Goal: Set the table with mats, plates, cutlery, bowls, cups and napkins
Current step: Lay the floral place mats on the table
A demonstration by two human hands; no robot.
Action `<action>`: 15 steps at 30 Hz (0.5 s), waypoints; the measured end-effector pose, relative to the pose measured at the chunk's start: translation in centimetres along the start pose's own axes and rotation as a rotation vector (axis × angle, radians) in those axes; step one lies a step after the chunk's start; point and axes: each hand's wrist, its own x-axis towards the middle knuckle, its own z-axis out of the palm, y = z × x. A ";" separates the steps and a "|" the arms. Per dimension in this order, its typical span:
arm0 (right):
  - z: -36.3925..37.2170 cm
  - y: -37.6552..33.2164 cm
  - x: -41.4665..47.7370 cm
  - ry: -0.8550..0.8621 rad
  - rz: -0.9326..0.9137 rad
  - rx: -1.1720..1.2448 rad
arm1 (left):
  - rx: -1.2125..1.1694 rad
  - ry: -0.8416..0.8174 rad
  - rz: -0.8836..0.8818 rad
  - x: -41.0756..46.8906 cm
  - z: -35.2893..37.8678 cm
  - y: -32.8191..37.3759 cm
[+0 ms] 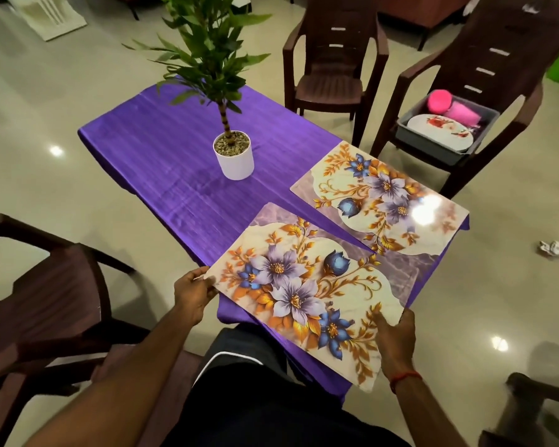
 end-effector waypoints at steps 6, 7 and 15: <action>2.6 -1.1 0.1 0.081 -0.022 -0.017 | 0.037 -0.083 -0.040 4.2 1.0 2.8; 3.2 -1.4 0.2 0.104 -0.019 -0.034 | 0.040 -0.109 -0.046 5.1 1.0 3.3; 7.8 -2.7 -0.3 0.250 0.034 -0.131 | 0.241 -0.393 -0.091 13.1 -1.0 7.0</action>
